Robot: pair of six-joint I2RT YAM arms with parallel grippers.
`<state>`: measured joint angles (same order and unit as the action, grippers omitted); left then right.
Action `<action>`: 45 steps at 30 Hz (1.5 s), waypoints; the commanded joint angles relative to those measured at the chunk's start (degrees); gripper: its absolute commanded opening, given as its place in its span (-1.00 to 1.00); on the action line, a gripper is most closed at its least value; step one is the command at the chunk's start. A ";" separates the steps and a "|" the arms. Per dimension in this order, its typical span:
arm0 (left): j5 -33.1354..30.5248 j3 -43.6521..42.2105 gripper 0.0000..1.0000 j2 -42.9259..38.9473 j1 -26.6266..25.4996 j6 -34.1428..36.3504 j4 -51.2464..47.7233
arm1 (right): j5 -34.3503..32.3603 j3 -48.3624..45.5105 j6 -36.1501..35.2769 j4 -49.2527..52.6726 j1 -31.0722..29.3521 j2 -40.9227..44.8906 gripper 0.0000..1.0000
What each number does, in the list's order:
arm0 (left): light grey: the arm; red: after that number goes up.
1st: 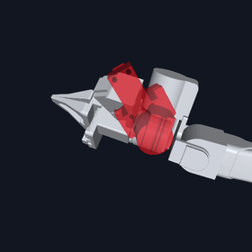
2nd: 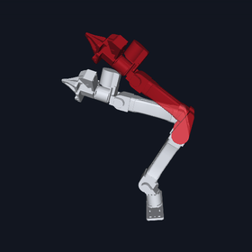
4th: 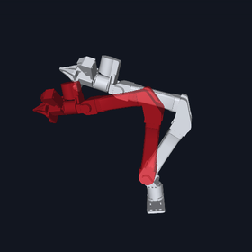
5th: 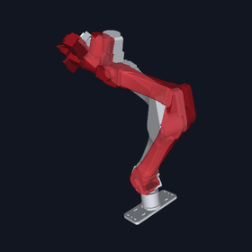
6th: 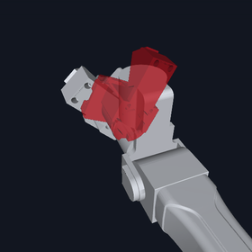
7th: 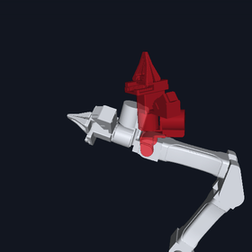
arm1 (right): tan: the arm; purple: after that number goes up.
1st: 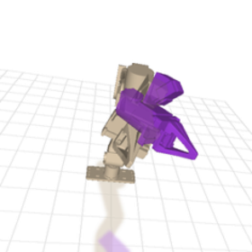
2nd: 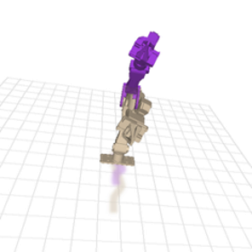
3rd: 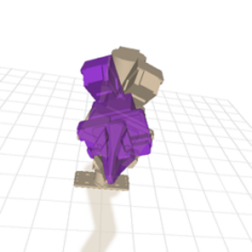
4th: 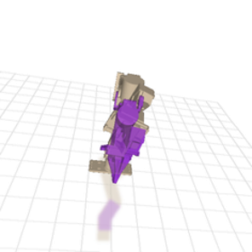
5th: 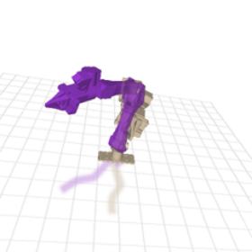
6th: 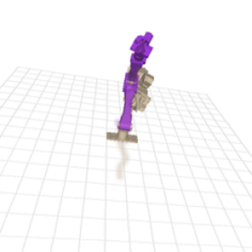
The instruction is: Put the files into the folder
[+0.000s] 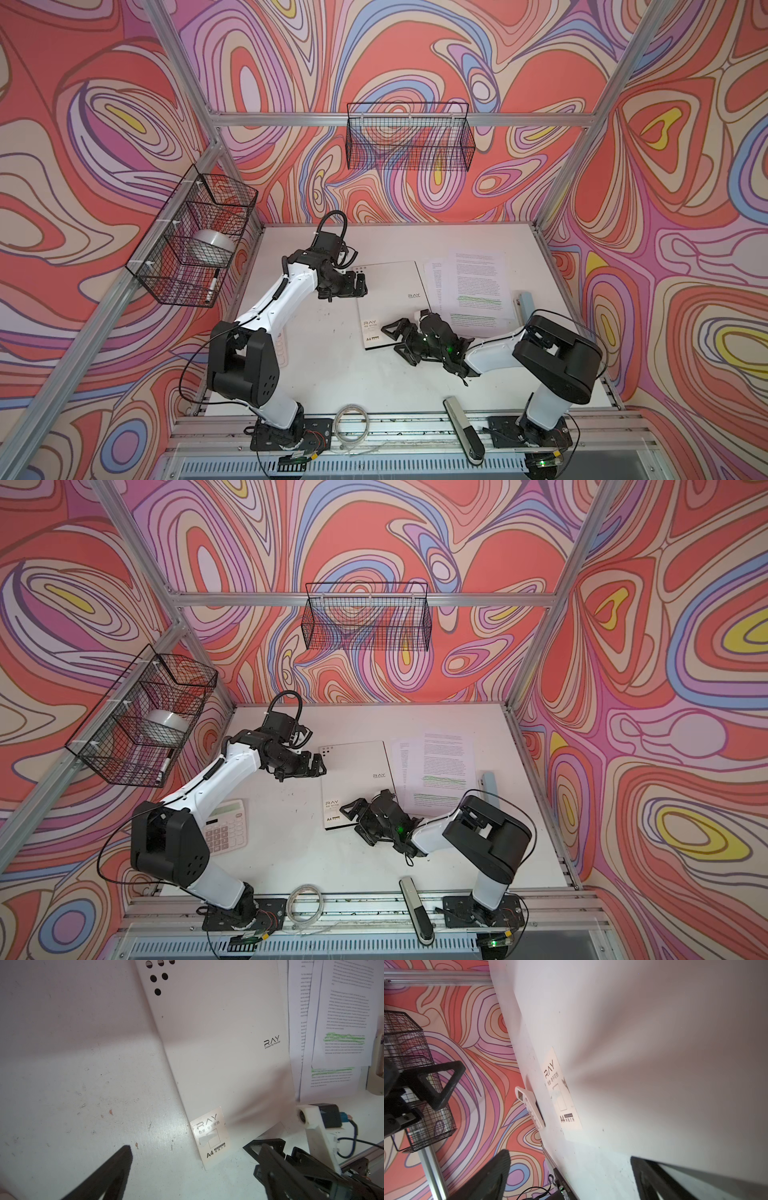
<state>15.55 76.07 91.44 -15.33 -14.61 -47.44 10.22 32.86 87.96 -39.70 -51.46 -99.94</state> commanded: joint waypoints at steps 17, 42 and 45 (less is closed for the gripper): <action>-0.28 -0.21 0.92 -0.12 0.11 0.29 -1.85 | -9.34 -8.25 3.69 -30.57 -0.40 -8.30 0.76; -0.13 -0.49 0.93 -1.35 0.10 0.64 -1.95 | -9.01 -0.26 -17.04 -8.51 -0.61 3.38 0.94; 0.31 -0.53 0.93 -1.23 0.07 0.53 -1.82 | -10.26 1.65 -20.66 -1.73 -0.65 6.33 0.97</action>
<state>15.57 76.07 91.42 -15.33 -14.59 -47.79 1.87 32.62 73.89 -50.96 -51.83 -96.12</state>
